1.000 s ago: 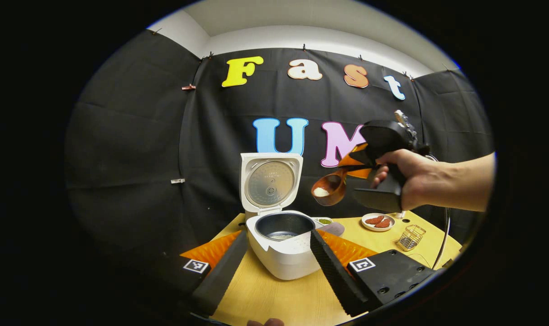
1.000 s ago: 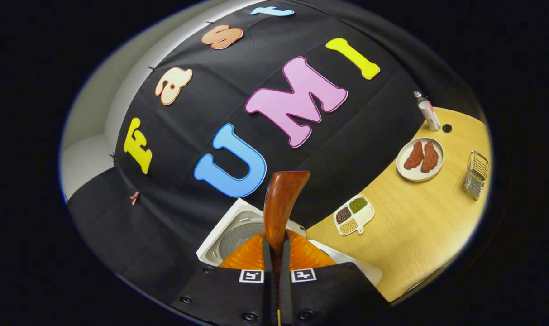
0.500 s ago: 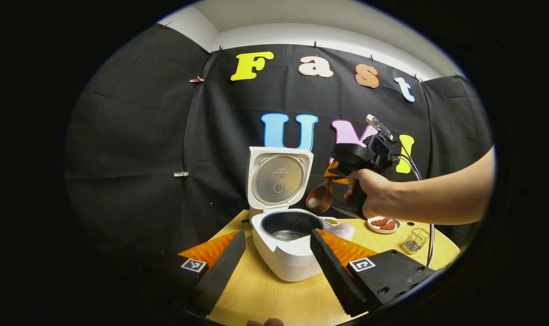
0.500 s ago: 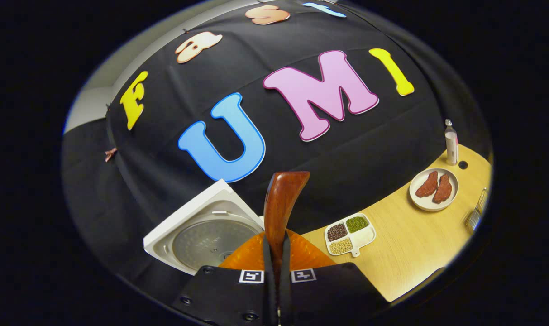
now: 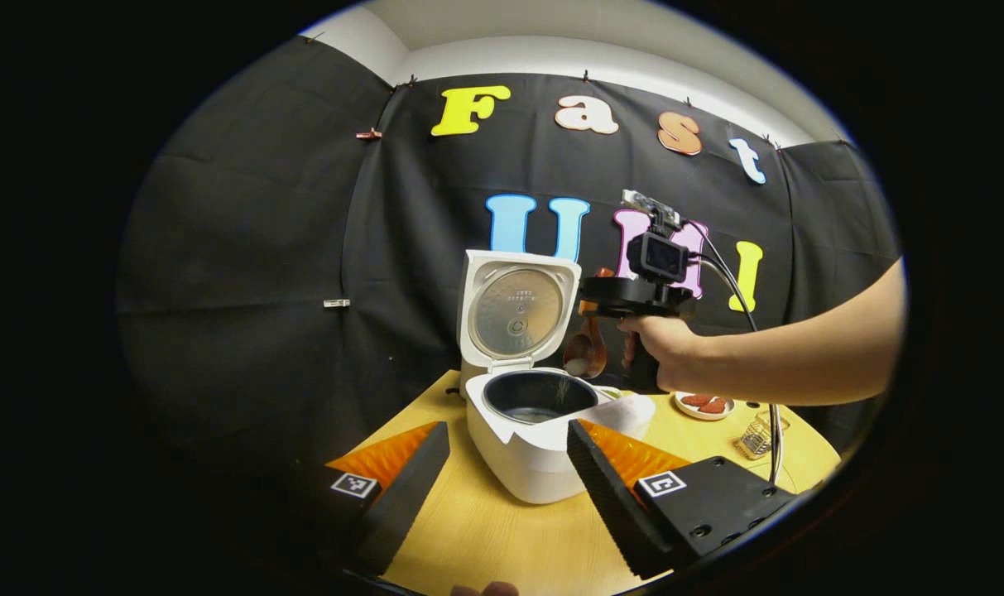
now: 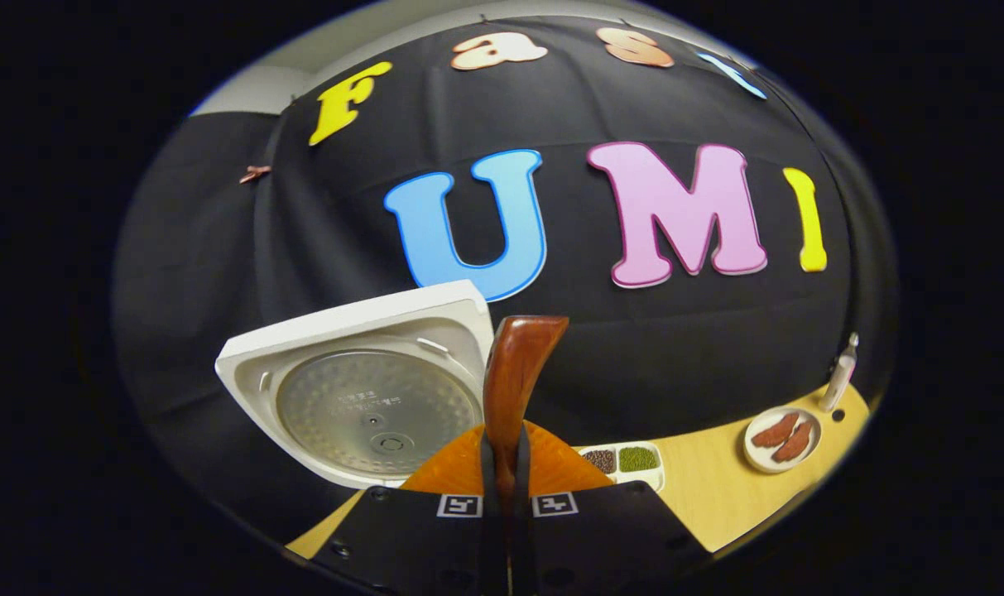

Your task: Close the left gripper, press the button to open the rice cooker; take a wooden spoon from the chopstick holder with the right hand, scoop a spoonful of rice and pour it into the rice cooker, then put the wooden spoon back into the chopstick holder.

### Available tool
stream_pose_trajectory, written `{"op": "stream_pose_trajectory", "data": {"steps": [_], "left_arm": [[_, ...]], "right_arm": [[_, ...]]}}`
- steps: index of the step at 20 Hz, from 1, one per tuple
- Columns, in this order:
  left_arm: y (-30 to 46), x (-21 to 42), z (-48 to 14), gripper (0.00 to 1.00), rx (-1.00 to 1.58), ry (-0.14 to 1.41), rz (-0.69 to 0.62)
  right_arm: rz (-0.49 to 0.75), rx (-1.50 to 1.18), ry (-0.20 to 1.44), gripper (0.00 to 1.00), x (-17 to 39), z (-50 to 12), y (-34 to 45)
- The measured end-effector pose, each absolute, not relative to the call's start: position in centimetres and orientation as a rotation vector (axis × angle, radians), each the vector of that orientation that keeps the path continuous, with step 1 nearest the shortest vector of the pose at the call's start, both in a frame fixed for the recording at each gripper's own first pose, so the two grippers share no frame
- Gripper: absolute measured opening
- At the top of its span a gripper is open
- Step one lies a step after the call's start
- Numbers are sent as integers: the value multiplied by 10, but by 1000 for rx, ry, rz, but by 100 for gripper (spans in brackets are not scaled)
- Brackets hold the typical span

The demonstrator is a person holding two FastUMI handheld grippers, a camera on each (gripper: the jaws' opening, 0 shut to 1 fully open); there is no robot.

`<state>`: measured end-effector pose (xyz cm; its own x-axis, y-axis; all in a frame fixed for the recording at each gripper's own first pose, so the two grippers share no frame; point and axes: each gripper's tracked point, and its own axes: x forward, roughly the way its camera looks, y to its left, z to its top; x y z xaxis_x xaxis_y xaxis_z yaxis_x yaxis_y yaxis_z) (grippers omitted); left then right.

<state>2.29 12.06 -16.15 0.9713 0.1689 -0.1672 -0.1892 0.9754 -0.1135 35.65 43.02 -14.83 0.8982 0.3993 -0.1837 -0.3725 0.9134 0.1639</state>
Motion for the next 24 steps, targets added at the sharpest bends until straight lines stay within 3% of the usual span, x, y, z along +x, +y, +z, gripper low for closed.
{"op": "stream_pose_trajectory", "data": {"steps": [10, 18, 21, 24], "left_arm": [[116, 20, -167, 98, -162, 160, 190], [119, 22, -167, 98, -168, 157, 200], [117, 21, -166, 98, -164, 155, 200], [116, 19, -164, 98, -169, 153, 206]], "right_arm": [[649, -329, -21, 7, 312, -119, 500], [768, -634, -181, 7, 269, -127, 530], [769, -560, -113, 7, 268, -131, 526], [720, -315, 26, 7, 277, -130, 513]]}}
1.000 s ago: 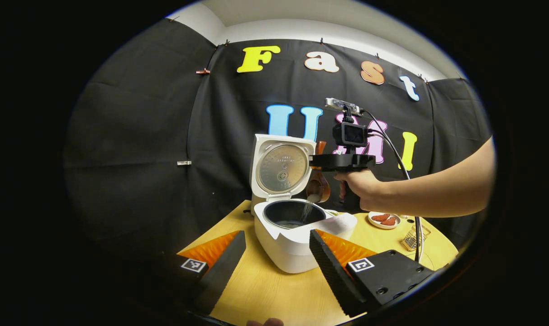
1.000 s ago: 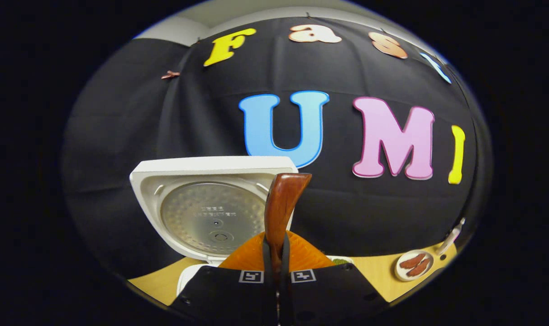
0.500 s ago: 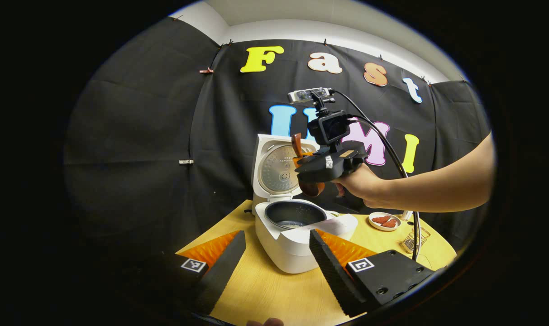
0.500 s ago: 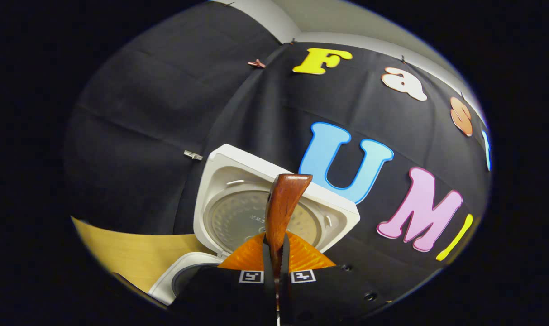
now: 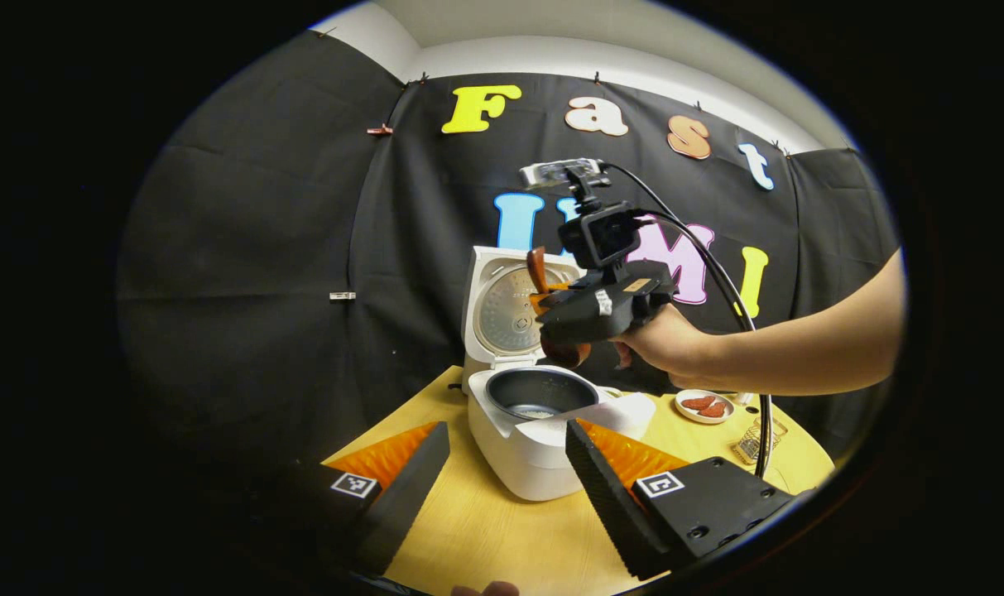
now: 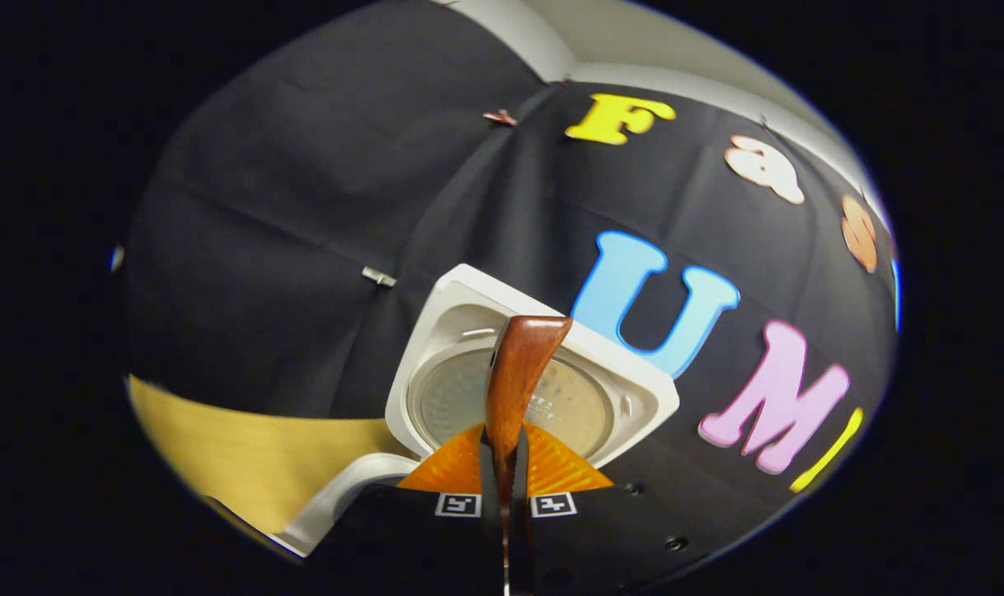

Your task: Close the left gripper, press the button to open the rice cooker; take a wooden spoon from the chopstick holder with the right hand, scoop a spoonful of rice and pour it into the rice cooker, then put the wooden spoon back into the chopstick holder.

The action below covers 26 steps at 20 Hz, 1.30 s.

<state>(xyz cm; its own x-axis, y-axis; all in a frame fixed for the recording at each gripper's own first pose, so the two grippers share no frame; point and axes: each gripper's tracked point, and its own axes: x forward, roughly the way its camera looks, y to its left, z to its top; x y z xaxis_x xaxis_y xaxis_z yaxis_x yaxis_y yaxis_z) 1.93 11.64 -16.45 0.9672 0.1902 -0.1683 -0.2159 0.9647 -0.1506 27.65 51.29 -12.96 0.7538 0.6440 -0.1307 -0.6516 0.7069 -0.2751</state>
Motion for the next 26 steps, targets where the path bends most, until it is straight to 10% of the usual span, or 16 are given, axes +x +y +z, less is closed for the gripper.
{"op": "stream_pose_trajectory", "data": {"steps": [13, 26], "left_arm": [[73, 11, -146, 95, -155, 135, 162], [25, 11, -148, 95, -122, 152, 100]], "right_arm": [[415, 615, 339, 7, 281, -112, 402], [190, 646, 164, 7, 213, -73, 120]]}}
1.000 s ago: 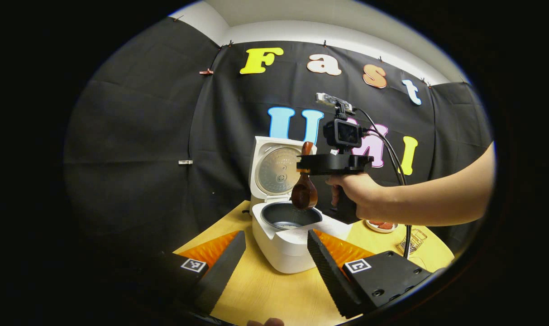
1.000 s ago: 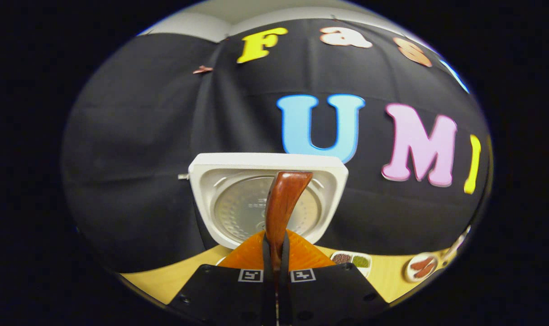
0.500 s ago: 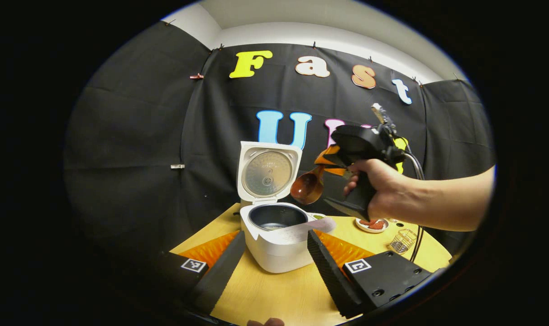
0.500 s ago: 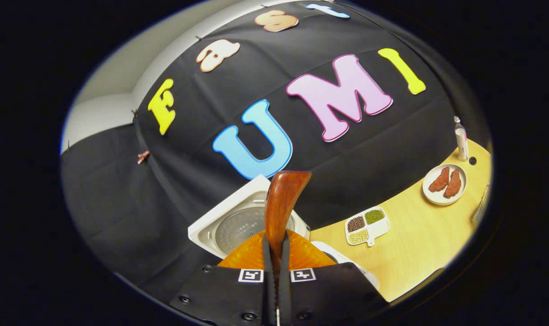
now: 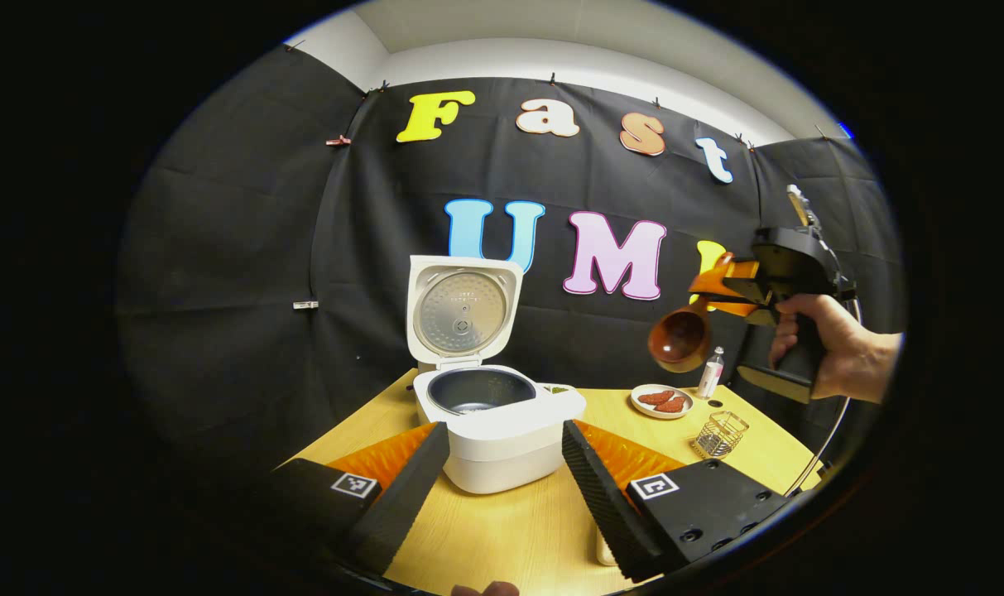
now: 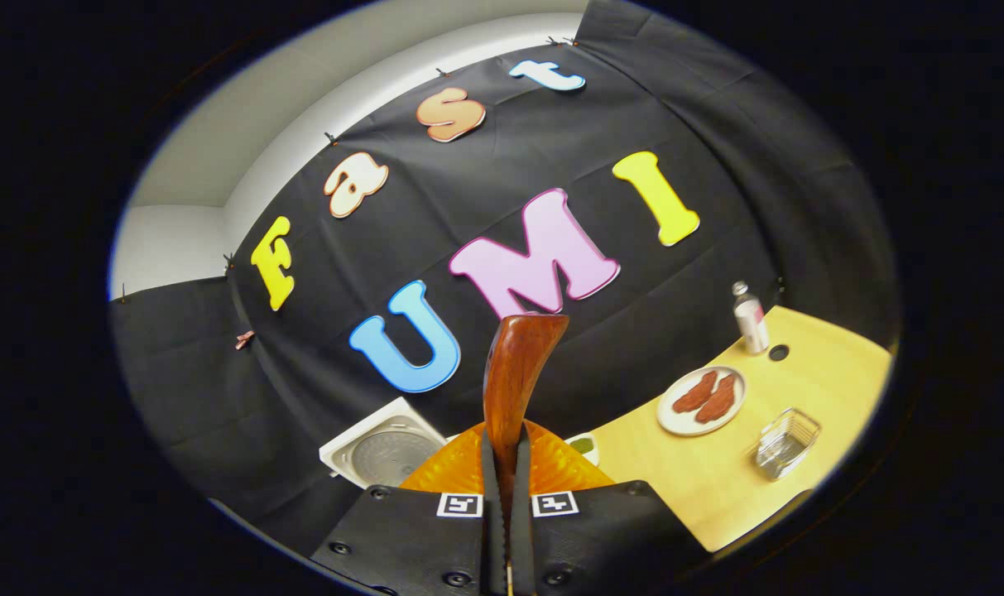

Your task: Close the left gripper, press the button to open the rice cooker; take a wooden spoon from the chopstick holder with the right hand, scoop a spoonful of rice and pour it into the rice cooker, then put the wooden spoon back into the chopstick holder.

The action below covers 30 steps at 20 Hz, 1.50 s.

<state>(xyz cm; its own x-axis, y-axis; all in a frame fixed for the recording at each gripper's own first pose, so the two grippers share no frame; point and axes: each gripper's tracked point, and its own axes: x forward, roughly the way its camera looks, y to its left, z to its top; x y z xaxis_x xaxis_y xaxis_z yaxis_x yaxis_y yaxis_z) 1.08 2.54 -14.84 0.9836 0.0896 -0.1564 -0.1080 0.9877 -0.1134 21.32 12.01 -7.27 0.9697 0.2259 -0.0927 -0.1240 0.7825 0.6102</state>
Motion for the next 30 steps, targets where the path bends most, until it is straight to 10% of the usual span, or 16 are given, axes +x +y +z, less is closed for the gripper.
{"op": "stream_pose_trajectory", "data": {"steps": [13, 30], "left_arm": [[-21, 34, -152, 95, -92, 206, 113], [-47, 48, -155, 95, -72, 259, 178]], "right_arm": [[-39, 482, 205, 7, 260, -178, -94], [34, 366, 412, 12, 288, -330, -83]]}}
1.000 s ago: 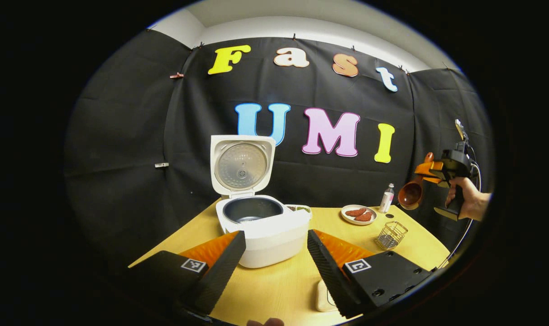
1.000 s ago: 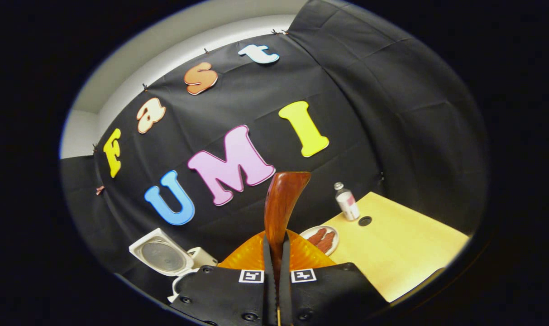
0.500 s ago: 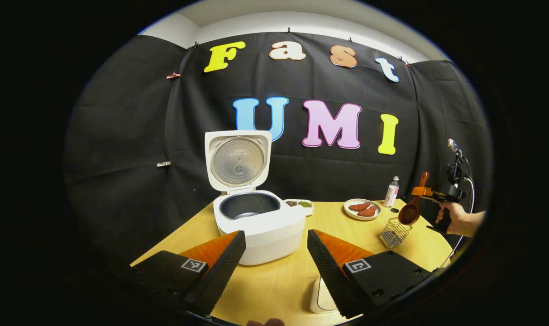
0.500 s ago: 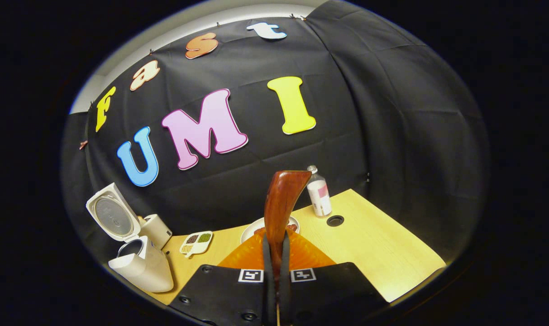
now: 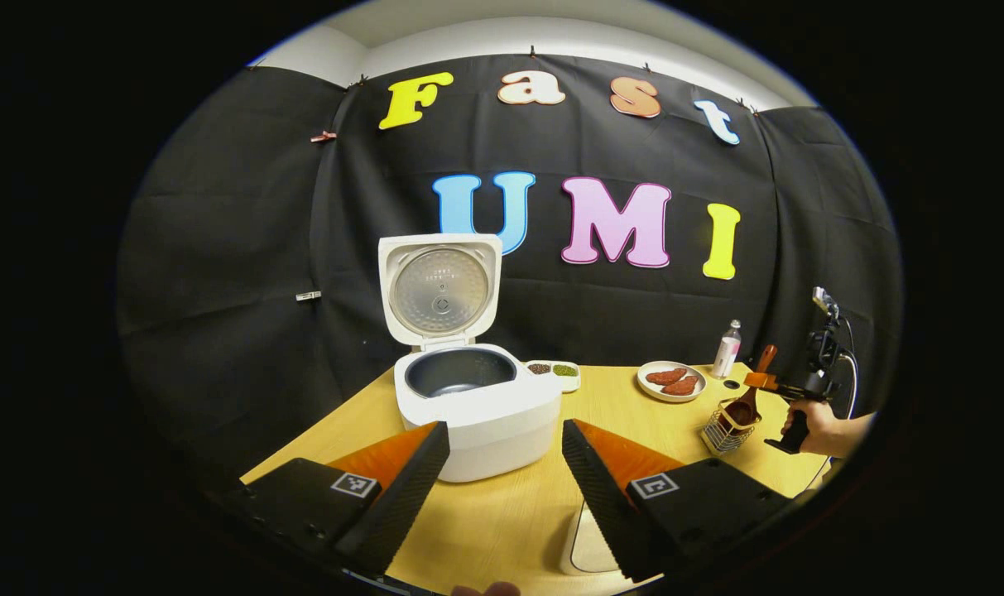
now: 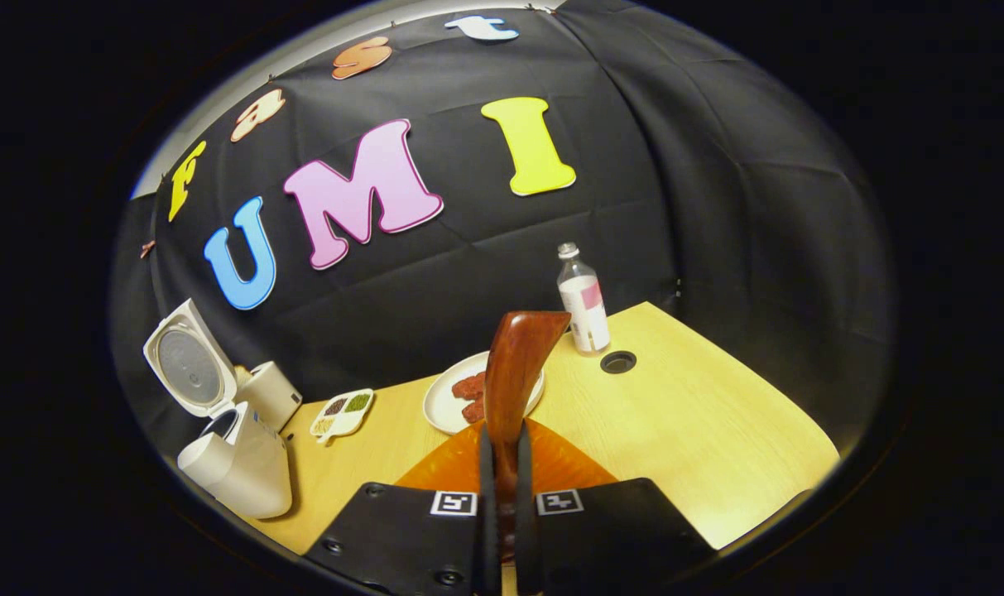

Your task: Close the left gripper, press the button to open the rice cooker; take a wooden spoon from the chopstick holder with the right hand, scoop a spoonful of rice and pour it into the rice cooker, then put the wooden spoon back into the chopstick holder.

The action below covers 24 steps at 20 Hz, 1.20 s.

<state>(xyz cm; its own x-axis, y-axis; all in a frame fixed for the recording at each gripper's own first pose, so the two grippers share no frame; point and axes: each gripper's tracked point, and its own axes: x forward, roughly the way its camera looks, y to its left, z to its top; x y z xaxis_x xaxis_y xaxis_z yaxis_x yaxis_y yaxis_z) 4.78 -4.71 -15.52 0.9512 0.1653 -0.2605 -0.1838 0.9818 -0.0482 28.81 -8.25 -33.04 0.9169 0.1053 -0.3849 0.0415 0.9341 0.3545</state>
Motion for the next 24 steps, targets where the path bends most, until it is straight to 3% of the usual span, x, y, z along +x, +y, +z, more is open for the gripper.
{"op": "stream_pose_trajectory", "data": {"steps": [5, 9, 14, 24], "left_arm": [[-56, 45, -148, 95, -71, 244, 156], [-54, 46, -137, 95, -73, 221, 152], [-42, 52, -120, 95, -84, 196, 157], [20, 108, -19, 95, -87, 25, 220]], "right_arm": [[17, 434, 435, 31, 288, -326, -86], [-56, 401, 456, 97, 277, -323, -105], [-89, 304, 478, 97, 240, -301, -118], [66, 206, 349, 98, 145, -174, -52]]}}
